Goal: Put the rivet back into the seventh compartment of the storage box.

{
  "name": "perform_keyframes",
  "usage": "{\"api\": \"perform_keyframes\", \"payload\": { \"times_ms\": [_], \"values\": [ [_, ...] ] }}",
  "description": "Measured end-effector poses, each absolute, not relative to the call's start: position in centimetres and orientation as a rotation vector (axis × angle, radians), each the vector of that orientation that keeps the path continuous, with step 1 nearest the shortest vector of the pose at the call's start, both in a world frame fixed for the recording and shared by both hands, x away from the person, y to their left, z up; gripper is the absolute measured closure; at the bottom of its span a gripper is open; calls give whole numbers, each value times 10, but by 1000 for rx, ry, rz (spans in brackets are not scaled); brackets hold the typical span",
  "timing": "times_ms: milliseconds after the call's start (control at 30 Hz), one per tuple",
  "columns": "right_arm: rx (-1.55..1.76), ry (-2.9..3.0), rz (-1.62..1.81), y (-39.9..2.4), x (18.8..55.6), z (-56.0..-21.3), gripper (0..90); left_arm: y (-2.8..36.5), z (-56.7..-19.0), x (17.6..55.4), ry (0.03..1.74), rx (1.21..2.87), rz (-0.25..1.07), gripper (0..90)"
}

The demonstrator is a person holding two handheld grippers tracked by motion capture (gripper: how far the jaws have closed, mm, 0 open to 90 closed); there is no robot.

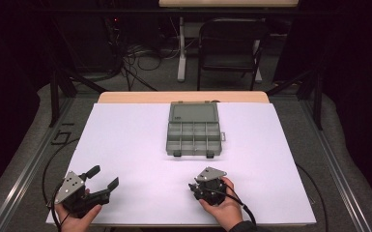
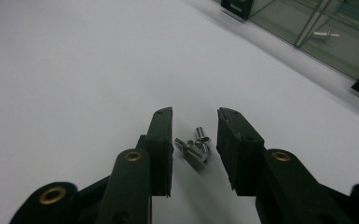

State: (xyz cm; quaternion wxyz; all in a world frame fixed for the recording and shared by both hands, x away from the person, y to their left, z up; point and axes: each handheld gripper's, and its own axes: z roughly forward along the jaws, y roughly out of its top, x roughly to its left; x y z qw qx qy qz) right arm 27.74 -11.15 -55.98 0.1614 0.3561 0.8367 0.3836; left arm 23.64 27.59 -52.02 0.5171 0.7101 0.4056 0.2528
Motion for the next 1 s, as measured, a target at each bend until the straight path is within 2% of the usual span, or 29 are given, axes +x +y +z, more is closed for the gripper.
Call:
{"api": "perform_keyframes", "payload": {
  "times_ms": [267, 500, 800, 900, 933, 1000],
  "values": [
    [1011, 2395, 1053, -110, 278, -563, 692, 276, -520, 236, 973, 1706, 607, 180],
    [1006, 2404, 1049, -111, 278, -563, 775, 276, -520, 236, 970, 1704, 612, 180],
    [1014, 2398, 1080, -114, 279, -564, 780, 276, -520, 236, 970, 1702, 610, 180],
    [1024, 2391, 1062, -117, 278, -563, 718, 276, -520, 236, 971, 1701, 610, 180],
    [1038, 2398, 1062, -119, 279, -563, 755, 276, -520, 236, 971, 1702, 611, 180],
    [1043, 2393, 1065, -120, 279, -562, 771, 276, -520, 236, 970, 1702, 611, 180]
  ]
}}
